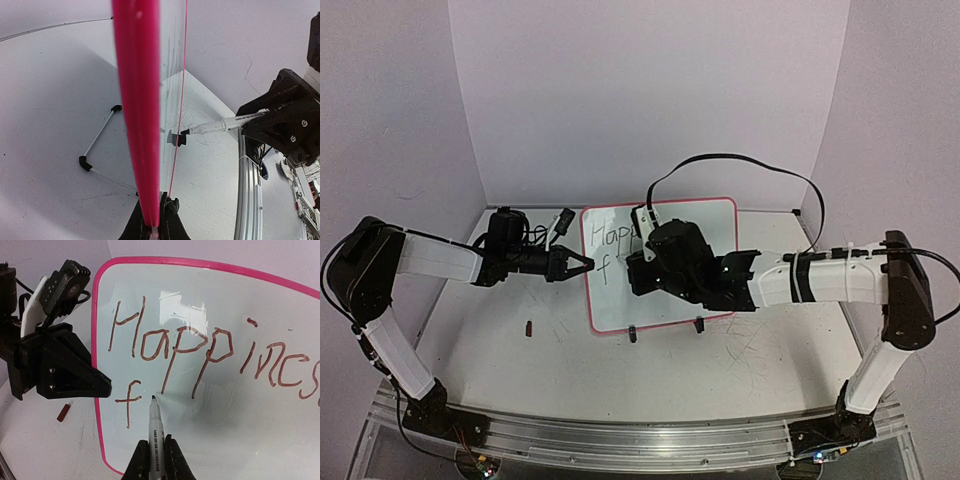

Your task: Write a sentence on the whiteboard

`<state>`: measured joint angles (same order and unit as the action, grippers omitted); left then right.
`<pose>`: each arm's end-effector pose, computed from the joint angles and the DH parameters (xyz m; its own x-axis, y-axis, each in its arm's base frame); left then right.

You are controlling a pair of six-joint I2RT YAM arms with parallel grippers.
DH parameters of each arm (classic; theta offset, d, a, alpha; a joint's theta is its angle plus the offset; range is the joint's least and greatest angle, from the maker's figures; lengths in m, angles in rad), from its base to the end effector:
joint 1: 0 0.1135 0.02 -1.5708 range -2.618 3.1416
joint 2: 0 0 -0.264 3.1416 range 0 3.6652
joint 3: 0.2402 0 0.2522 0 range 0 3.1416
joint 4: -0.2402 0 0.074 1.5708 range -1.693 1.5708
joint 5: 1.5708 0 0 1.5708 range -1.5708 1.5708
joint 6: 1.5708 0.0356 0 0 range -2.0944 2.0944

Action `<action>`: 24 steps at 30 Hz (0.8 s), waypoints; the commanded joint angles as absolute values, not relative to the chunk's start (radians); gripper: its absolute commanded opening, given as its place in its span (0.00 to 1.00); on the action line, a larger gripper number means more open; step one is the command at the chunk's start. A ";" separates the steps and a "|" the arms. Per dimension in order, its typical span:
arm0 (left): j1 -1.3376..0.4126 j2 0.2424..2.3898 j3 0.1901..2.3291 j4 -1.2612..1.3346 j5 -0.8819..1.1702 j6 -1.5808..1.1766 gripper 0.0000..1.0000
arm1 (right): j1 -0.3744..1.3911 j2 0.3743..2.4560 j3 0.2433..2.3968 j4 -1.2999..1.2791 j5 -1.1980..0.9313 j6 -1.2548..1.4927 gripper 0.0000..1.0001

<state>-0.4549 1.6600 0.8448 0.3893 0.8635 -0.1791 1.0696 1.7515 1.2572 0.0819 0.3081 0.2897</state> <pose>0.2968 -0.1753 0.1992 -0.5268 0.1288 -0.8402 0.8267 0.3074 -0.4712 0.2067 0.3548 0.2665 -0.3852 -0.1365 -0.9127 -0.6179 0.7727 0.1452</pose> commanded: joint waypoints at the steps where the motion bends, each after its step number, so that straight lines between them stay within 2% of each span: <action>1: -0.460 1.676 0.869 0.330 0.760 -0.130 0.00 | 1.059 1.740 1.281 0.123 0.284 0.293 0.00; 14: -0.460 1.679 0.872 0.327 0.761 -0.127 0.00 | 1.059 1.790 1.325 0.117 0.263 0.281 0.00; 24: -0.460 1.678 0.871 0.326 0.761 -0.127 0.00 | 1.059 1.800 1.334 0.057 0.325 0.314 0.00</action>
<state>-0.4553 1.6600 0.8452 0.3836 0.8624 -0.1780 1.0587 1.7898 1.2986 0.0803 0.2748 0.2920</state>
